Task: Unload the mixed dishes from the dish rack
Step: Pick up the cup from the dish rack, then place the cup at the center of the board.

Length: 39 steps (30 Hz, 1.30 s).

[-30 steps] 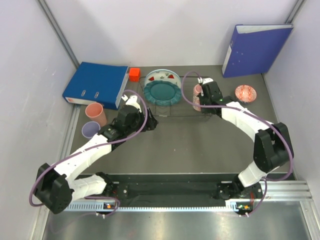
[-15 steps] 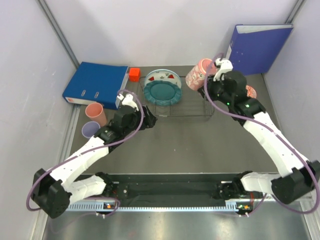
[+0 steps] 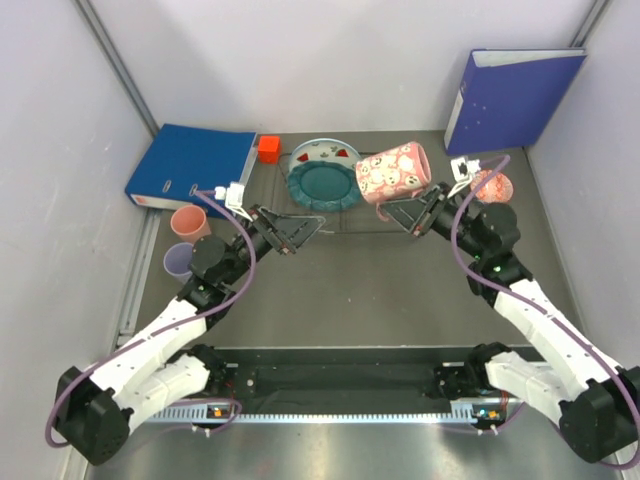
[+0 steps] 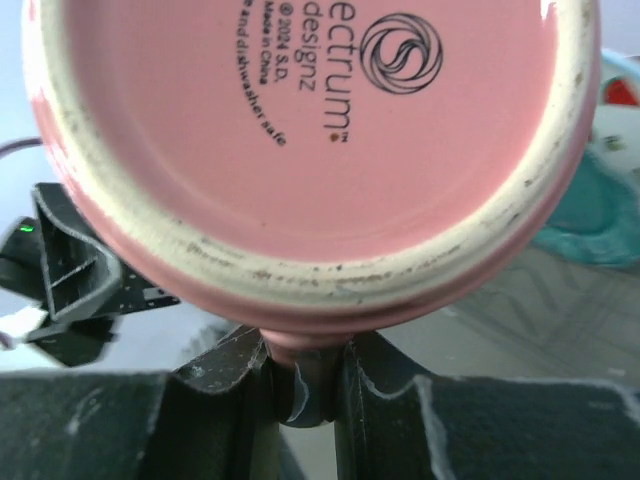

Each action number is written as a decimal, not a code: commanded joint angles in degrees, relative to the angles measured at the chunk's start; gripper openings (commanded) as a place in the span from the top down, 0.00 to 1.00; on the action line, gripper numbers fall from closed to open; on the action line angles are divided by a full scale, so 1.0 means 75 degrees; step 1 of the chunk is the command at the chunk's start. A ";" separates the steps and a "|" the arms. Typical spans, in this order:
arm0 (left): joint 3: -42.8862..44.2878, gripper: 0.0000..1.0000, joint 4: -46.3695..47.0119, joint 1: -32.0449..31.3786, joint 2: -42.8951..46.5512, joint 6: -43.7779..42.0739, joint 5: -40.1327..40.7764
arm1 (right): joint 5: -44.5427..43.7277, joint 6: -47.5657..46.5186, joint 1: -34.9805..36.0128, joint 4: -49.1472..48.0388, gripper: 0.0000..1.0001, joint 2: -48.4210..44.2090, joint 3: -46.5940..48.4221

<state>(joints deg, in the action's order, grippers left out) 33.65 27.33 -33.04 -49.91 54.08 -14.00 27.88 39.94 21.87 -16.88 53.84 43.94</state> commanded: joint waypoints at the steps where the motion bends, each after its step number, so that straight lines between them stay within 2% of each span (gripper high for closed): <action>1: -0.0373 0.01 0.3430 0.0081 -0.0317 0.1225 -0.0981 | 0.0736 0.1855 -0.0103 -0.4577 1.00 -0.0371 -0.0760; 3: -0.0397 0.02 0.4088 0.0092 -0.0609 0.1436 -0.1168 | 0.0794 0.2428 -0.0103 -0.5594 1.00 -0.0289 -0.1157; 6: -0.0385 0.05 0.4941 0.0092 -0.1031 0.1787 -0.1473 | 0.0806 0.2771 -0.0103 -0.6230 1.00 -0.0137 -0.1428; 10: -0.0221 0.08 0.5238 0.0092 -0.1430 0.1929 -0.1777 | 0.0830 0.2983 0.0002 -0.6783 1.00 0.0179 -0.1582; 16: 0.0236 0.10 0.5239 0.0081 -0.1946 0.1952 -0.2234 | 0.0783 0.2807 0.0446 -0.7030 1.00 0.0741 -0.1488; 19: 0.0353 0.11 0.5332 0.0081 -0.2052 0.1941 -0.2212 | 0.0748 0.2632 0.0646 -0.6983 1.00 0.0953 -0.1418; 25: 0.0763 0.12 0.4618 0.0081 -0.1958 0.1519 -0.2200 | 0.0666 0.2327 0.0951 -0.6796 1.00 0.1234 -0.1418; 33: 0.0904 0.14 0.4782 0.0034 -0.2310 0.1695 -0.2364 | 0.0572 0.2139 0.1443 -0.6866 1.00 0.1762 -0.1277; 36: 0.0916 0.21 0.4770 0.0010 -0.2345 0.1683 -0.2364 | 0.0549 0.2057 0.1596 -0.6842 1.00 0.1926 -0.1219; 39: 0.0904 0.37 0.4723 -0.0001 -0.2322 0.1660 -0.2364 | 0.0502 0.2069 0.1666 -0.6948 1.00 0.2066 -0.1230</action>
<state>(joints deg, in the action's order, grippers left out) 38.68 60.12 -32.71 -67.85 67.26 -30.74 32.75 57.56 33.04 -58.89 69.63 30.50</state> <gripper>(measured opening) 0.704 0.194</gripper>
